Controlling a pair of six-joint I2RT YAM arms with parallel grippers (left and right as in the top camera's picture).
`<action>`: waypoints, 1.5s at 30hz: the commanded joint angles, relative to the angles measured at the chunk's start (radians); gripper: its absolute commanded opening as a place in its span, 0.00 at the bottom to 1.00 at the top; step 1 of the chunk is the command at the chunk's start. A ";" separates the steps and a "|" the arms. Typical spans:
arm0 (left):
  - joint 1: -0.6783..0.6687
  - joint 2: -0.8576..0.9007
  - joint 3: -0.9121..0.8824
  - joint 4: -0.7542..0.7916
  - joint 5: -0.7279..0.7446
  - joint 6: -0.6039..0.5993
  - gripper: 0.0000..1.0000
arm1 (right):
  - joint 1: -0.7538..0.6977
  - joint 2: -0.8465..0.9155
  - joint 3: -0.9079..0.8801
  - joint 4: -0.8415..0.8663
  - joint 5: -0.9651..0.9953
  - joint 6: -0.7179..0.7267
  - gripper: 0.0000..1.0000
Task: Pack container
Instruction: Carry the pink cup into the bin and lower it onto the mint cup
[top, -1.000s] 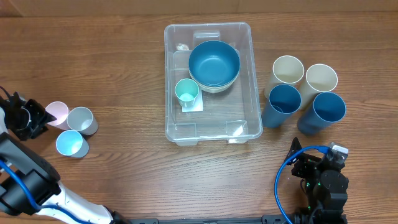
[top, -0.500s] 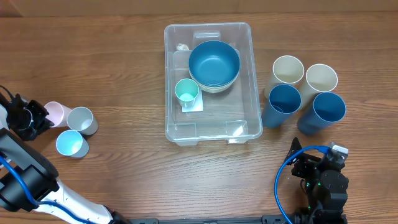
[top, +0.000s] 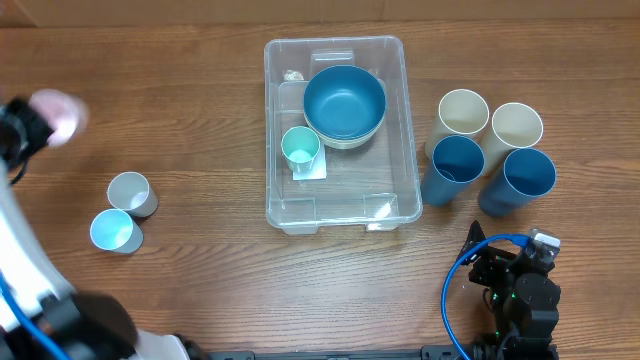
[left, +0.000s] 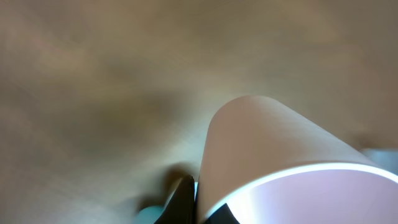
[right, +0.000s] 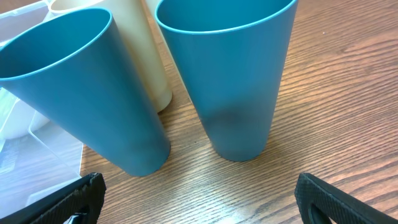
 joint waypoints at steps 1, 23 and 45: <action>-0.250 -0.110 0.037 -0.014 0.017 0.034 0.04 | -0.003 -0.010 -0.016 -0.005 0.006 0.006 1.00; -0.912 0.348 0.036 0.055 -0.060 -0.005 0.04 | -0.003 -0.010 -0.016 -0.005 0.006 0.006 1.00; -0.945 0.316 0.128 -0.146 -0.058 0.000 0.04 | -0.003 -0.010 -0.016 -0.005 0.006 0.006 1.00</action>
